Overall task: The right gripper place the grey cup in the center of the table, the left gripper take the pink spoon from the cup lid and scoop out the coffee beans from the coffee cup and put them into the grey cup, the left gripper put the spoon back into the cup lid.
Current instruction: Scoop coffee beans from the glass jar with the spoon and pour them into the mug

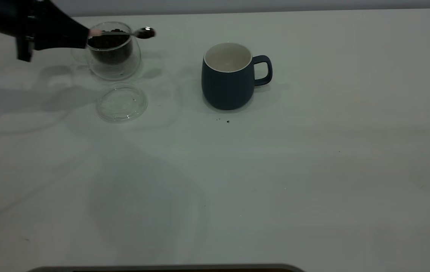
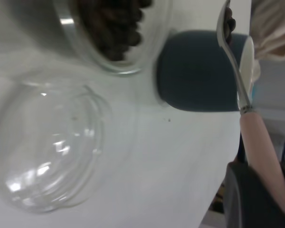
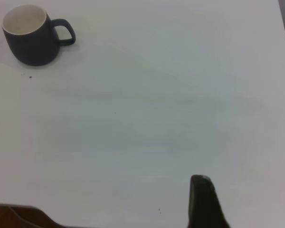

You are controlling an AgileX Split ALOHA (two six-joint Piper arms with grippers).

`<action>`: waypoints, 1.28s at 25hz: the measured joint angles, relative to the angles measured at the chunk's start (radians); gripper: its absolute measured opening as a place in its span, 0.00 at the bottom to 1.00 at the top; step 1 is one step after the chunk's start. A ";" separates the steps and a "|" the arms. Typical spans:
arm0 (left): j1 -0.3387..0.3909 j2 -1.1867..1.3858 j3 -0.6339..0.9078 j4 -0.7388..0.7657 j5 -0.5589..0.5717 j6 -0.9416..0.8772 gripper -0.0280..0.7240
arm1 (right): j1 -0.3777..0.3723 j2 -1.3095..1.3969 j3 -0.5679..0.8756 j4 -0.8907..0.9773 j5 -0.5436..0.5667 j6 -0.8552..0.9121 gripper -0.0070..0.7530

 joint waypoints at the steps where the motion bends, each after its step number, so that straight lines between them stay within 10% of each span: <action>1: -0.015 0.000 0.000 -0.007 0.000 0.000 0.20 | 0.000 0.000 0.000 0.000 0.000 0.000 0.64; 32: -0.244 0.000 0.000 -0.074 -0.047 0.092 0.20 | 0.000 0.000 0.000 0.000 0.000 0.000 0.64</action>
